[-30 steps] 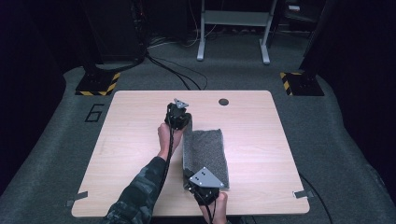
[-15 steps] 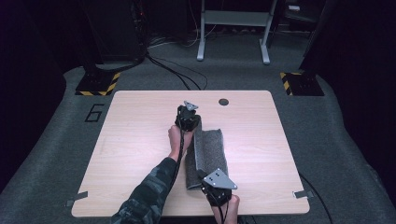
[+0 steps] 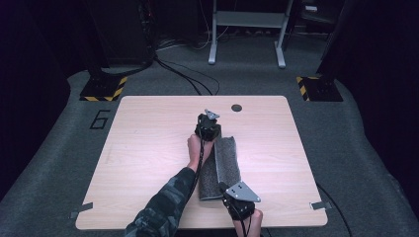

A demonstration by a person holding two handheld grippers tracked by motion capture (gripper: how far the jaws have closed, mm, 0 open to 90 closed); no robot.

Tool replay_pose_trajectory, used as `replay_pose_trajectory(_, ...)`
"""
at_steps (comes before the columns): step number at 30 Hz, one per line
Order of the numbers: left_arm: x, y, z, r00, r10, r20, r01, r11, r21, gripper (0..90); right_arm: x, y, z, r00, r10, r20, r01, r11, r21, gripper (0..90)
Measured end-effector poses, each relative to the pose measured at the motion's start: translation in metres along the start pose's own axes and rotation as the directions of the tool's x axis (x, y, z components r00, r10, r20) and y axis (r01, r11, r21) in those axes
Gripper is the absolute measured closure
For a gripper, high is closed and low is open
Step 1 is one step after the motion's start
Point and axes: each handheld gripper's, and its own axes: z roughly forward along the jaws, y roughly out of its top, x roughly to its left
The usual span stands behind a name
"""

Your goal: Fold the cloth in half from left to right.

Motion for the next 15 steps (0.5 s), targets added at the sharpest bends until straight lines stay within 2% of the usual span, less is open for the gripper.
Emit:
replay_pose_trajectory(8,-0.015,-0.003,0.011,0.9993,0.035,0.017,-0.035,0.9991,0.025,86.9,-0.005,-0.012,-0.001,0.9998,0.016,0.013,-0.016,0.999,0.03,88.4)
replay_pose_trajectory(13,-0.018,-0.005,0.018,0.9993,0.032,0.02,-0.033,0.9987,0.04,86.8,-0.009,-0.016,-0.001,0.9996,0.021,0.018,-0.022,0.999,0.045,88.4)
replay_pose_trajectory(15,-0.018,-0.006,0.02,0.9992,0.03,0.025,-0.031,0.9986,0.043,86.5,-0.011,-0.018,-0.001,0.999,0.028,0.034,-0.03,0.999,0.045,88.3)
